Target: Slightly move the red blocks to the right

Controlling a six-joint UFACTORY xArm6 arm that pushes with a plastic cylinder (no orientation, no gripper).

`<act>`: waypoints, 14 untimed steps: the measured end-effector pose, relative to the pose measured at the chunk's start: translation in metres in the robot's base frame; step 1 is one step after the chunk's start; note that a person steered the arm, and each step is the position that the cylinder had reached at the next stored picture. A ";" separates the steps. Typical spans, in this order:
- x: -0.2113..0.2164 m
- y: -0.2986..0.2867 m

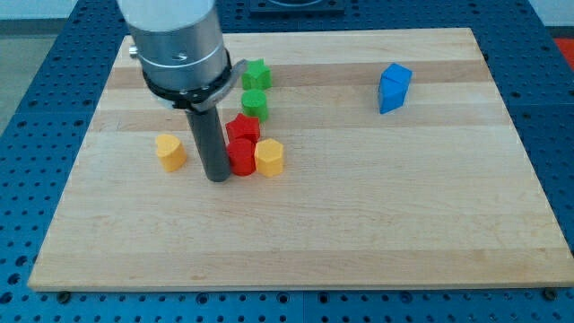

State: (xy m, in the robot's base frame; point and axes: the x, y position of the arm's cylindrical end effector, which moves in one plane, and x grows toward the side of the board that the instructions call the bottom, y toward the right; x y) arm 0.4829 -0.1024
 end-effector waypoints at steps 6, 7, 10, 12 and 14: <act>-0.046 -0.026; -0.046 -0.026; -0.046 -0.003; -0.046 -0.004; -0.064 0.000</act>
State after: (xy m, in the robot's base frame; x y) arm 0.4190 -0.1020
